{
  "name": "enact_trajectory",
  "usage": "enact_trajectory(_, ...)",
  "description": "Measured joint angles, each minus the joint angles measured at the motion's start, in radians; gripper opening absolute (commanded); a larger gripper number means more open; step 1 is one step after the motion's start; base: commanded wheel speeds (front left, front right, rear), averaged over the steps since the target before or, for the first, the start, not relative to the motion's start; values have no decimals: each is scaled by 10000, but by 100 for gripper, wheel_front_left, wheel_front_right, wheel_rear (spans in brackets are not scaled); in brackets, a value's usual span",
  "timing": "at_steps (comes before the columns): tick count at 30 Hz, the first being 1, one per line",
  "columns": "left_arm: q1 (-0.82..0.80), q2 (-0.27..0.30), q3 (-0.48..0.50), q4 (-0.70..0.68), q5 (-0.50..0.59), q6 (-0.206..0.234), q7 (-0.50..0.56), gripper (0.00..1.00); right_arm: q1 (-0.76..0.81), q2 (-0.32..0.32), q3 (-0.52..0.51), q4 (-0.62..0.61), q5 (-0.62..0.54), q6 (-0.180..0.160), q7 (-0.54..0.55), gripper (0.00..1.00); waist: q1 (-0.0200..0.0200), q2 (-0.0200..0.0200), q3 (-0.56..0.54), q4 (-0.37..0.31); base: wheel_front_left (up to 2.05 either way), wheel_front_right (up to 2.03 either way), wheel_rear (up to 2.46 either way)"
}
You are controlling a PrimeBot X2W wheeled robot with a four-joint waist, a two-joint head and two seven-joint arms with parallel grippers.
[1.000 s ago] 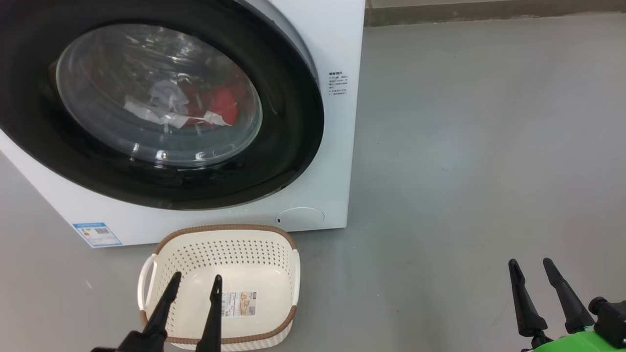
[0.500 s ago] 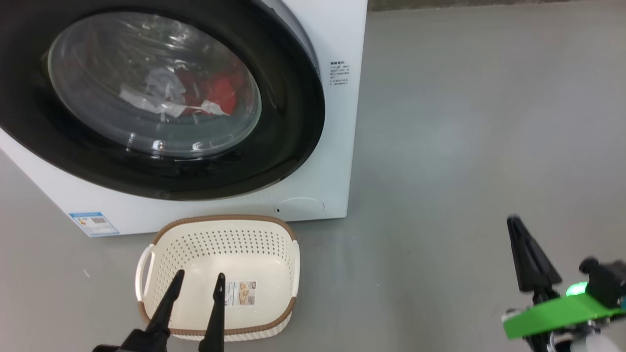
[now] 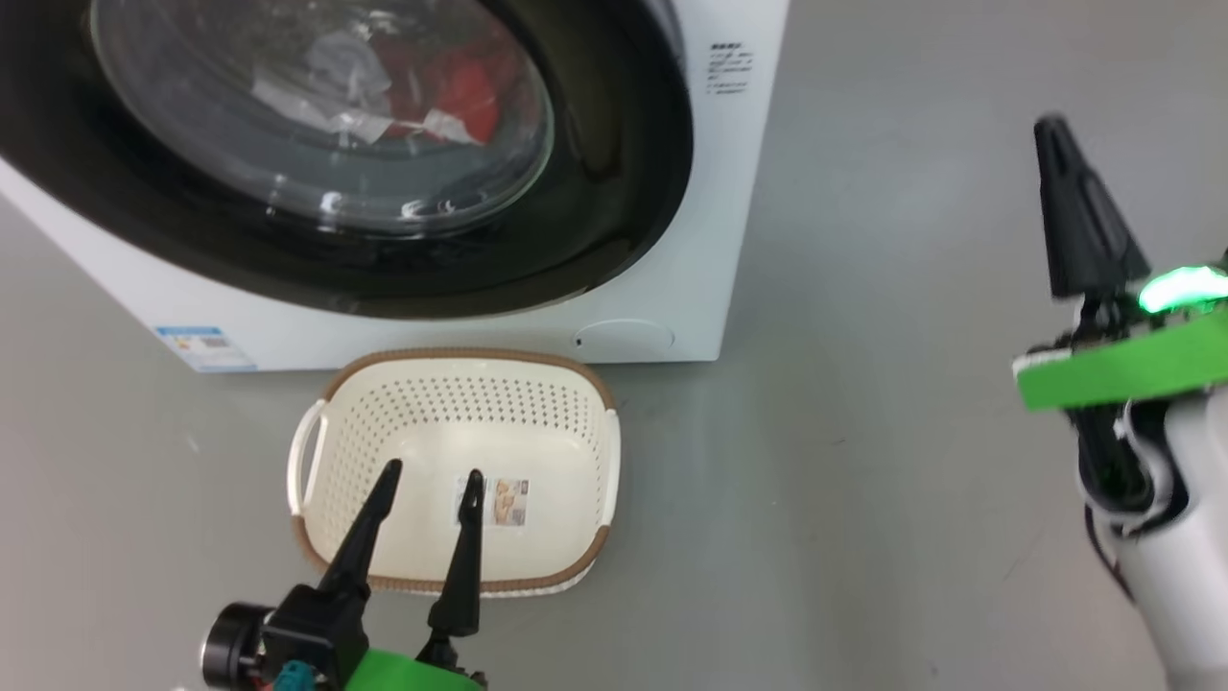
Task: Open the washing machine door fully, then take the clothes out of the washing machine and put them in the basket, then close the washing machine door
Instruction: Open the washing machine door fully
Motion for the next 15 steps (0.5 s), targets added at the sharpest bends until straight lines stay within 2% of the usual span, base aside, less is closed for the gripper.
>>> enact_trajectory(6,-477,-2,-349,-27,-259,190,0,100,-1930,-754,888,872,1160,0,-2,0,0,0,539,544,0,0,0)
enact_trajectory(15,-903,-6,-589,-102,-479,307,-2,100,-3973,-1392,2291,1954,2359,0,-2,0,1,0,1189,1066,0,0,0)
